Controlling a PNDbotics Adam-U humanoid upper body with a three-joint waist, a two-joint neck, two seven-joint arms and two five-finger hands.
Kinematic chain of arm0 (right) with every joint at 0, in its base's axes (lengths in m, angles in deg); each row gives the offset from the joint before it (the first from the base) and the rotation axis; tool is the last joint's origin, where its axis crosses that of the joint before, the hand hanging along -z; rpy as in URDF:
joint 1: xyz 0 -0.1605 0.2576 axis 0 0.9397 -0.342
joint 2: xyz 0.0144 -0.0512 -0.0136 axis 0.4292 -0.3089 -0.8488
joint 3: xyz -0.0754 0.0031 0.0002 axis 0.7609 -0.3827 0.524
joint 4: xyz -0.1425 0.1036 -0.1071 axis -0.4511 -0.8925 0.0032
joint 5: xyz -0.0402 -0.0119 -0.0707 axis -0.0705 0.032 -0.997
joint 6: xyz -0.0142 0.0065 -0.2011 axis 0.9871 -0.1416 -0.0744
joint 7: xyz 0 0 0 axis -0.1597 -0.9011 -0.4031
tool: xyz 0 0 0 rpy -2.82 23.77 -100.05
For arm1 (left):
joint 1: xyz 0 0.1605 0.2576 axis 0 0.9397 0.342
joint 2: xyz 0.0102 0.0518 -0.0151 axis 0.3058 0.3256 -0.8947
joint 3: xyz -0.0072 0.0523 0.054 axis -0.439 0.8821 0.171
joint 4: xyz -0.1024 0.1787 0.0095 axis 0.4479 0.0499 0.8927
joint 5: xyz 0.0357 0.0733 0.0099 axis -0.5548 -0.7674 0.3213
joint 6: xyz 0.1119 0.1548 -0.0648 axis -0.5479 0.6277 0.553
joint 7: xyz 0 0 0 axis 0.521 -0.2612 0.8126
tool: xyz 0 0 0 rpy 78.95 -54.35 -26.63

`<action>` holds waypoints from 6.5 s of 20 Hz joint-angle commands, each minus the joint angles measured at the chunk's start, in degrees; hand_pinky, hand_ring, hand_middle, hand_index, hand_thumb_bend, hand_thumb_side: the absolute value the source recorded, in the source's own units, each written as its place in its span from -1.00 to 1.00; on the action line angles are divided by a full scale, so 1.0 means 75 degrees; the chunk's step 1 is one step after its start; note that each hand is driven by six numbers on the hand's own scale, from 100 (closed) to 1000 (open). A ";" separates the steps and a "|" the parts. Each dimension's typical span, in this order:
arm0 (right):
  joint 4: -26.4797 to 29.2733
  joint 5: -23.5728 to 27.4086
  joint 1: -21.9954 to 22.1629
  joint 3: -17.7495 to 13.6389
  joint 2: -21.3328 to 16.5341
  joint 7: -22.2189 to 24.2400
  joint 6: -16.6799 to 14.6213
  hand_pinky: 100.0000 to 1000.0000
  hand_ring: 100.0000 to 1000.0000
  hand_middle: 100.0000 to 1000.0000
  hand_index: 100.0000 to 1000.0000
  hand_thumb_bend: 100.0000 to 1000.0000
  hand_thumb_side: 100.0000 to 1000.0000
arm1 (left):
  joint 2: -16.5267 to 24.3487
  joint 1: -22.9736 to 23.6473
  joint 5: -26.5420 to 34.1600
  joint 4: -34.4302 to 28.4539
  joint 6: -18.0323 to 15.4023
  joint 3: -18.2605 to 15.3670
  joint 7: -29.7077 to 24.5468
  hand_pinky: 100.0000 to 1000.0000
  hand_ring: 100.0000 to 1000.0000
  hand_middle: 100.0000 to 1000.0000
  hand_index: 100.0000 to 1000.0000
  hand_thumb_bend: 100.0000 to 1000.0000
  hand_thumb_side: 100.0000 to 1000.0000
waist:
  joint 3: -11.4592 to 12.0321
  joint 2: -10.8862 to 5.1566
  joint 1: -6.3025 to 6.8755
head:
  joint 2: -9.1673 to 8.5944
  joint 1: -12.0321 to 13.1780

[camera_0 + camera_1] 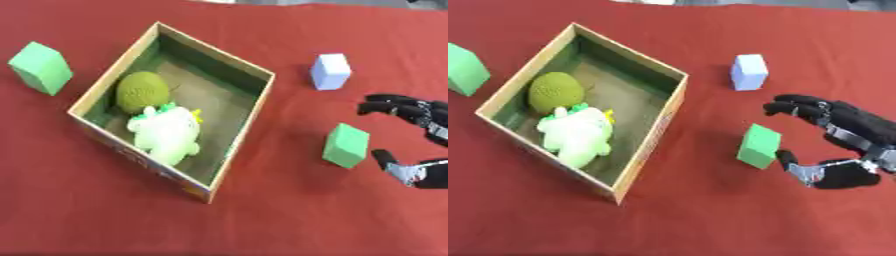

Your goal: Pick up objects on the table and place them in the box.

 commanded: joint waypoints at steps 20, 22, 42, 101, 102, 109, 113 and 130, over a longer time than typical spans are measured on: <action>-0.0019 -0.0946 -0.0312 0.0126 0.0474 0.0451 0.1033 1.00 1.00 0.68 1.00 -1.00 0.12 | 0.0045 -0.0056 0.0048 -0.0150 0.0044 -0.0002 -0.0074 0.68 0.82 0.56 0.76 -1.00 0.37 | 0.0025 -0.0081 -0.0084 | 0.0038 -0.0052; -0.0101 -0.1024 -0.0339 0.0163 0.0532 0.0504 0.1039 1.00 1.00 0.68 1.00 -1.00 -0.42 | 0.0039 -0.0060 0.0051 -0.0150 0.0044 0.0000 -0.0077 0.68 0.82 0.56 0.76 -1.00 0.37 | 0.0028 -0.0072 -0.0076 | 0.0036 -0.0060; -0.0872 -0.1464 -0.0618 0.0049 0.1245 0.0465 0.1205 1.00 1.00 0.67 1.00 -1.00 -0.34 | -0.0040 -0.0060 0.0053 -0.0150 0.0064 0.0011 -0.0113 0.69 0.82 0.56 0.75 -1.00 0.37 | 0.0012 0.0005 0.0012 | 0.0014 -0.0105; 0.0111 0.2420 -0.0793 -0.0489 0.0770 0.0532 0.1565 0.80 0.85 -1.00 -0.09 -1.00 -0.75 | -0.0004 -0.0052 0.0079 -0.0150 0.0113 -0.0009 -0.0122 0.69 0.83 0.56 0.75 -1.00 0.36 | -0.0054 -0.0089 -0.0045 | 0.0099 -0.0055; 0.0111 0.2562 -0.0942 -0.0492 0.0673 0.0532 0.1446 0.79 0.85 -1.00 -0.08 -1.00 -0.76 | 0.0002 -0.0057 0.0085 -0.0150 0.0112 -0.0005 -0.0122 0.69 0.83 0.56 0.75 -1.00 0.36 | -0.0054 -0.0101 -0.0046 | 0.0104 -0.0064; 0.0111 0.3226 -0.2879 0.0032 0.0169 0.0826 0.0982 0.77 0.81 -0.99 -0.07 -1.00 -0.78 | 0.0059 -0.0088 0.0160 -0.0150 0.0081 0.0048 -0.0154 0.69 0.82 0.56 0.75 -1.00 0.35 | 0.0073 -0.0222 -0.0057 | 0.0129 -0.0211; 0.0111 0.3391 -0.4292 0.0491 0.0548 0.1198 0.1356 0.77 0.80 -1.00 -0.08 -1.00 -0.78 | 0.0095 -0.0149 0.0242 -0.0150 0.0051 0.0083 -0.0178 0.69 0.82 0.56 0.75 -1.00 0.34 | 0.0203 -0.0294 -0.0063 | 0.0146 -0.0356; -0.3079 0.0383 -0.7079 0.1879 0.3611 0.1815 0.1056 0.74 0.76 -0.95 -0.06 -1.00 -0.78 | 0.0264 -0.0291 0.0080 -0.0150 -0.0303 -0.0120 0.0630 0.70 0.84 0.56 0.75 -1.00 0.31 | 0.0551 -0.0337 0.0009 | 0.0232 -0.0947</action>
